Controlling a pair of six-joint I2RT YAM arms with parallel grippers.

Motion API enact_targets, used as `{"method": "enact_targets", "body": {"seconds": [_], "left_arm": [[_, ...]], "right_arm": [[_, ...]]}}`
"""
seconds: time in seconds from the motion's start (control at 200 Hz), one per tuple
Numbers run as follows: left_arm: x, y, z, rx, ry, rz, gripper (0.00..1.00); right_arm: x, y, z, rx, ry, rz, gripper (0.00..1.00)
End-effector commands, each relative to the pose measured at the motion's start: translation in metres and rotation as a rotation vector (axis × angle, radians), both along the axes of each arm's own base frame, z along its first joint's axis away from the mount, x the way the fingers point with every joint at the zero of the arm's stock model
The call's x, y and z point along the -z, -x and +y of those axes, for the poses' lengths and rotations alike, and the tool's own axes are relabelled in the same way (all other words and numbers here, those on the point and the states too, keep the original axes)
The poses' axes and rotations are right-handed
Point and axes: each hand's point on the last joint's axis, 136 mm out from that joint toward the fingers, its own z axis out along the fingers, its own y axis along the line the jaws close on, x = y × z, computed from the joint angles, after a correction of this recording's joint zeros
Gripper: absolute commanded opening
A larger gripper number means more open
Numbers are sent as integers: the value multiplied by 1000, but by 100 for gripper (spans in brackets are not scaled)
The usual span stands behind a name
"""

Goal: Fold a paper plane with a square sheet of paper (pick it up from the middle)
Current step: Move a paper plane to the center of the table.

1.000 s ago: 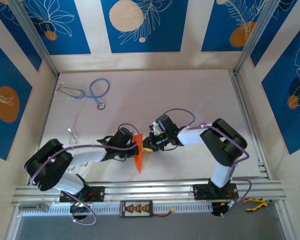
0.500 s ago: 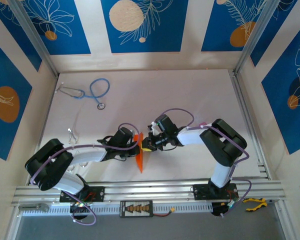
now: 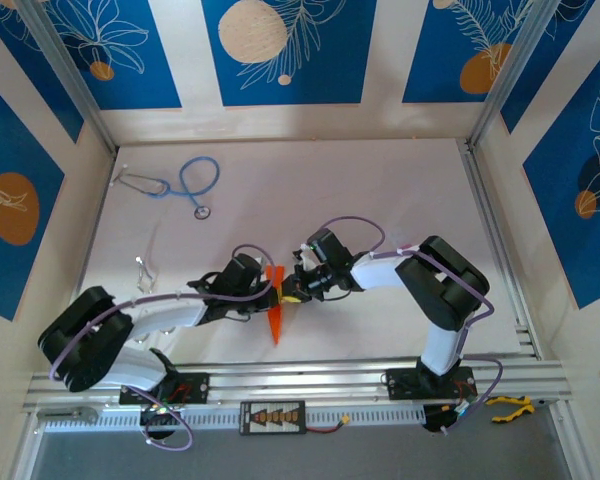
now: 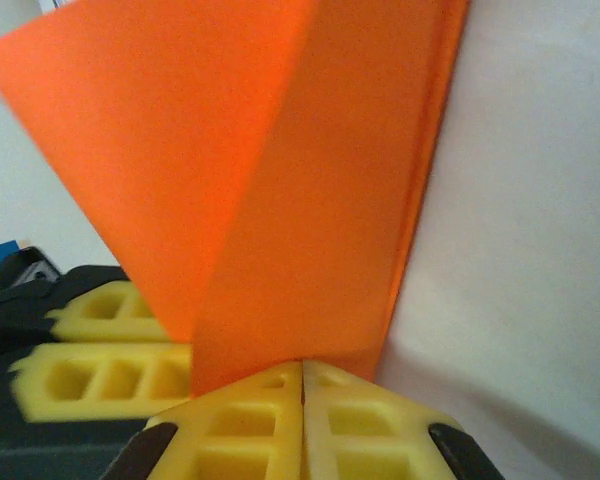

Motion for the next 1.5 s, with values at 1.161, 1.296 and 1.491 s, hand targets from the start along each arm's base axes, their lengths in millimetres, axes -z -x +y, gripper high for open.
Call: {"method": "enact_targets", "body": {"seconds": [1.161, 1.296, 1.491], "left_arm": [[6, -26, 10, 95, -434, 90, 12], [4, -25, 7, 95, -395, 82, 21], [-11, -25, 10, 78, -369, 43, 32]], "right_arm": [[6, -17, -13, 65, 82, 7, 8], [17, -19, -14, 71, 130, 23, 9], [27, -23, -21, 100, 182, 22, 8]]}}
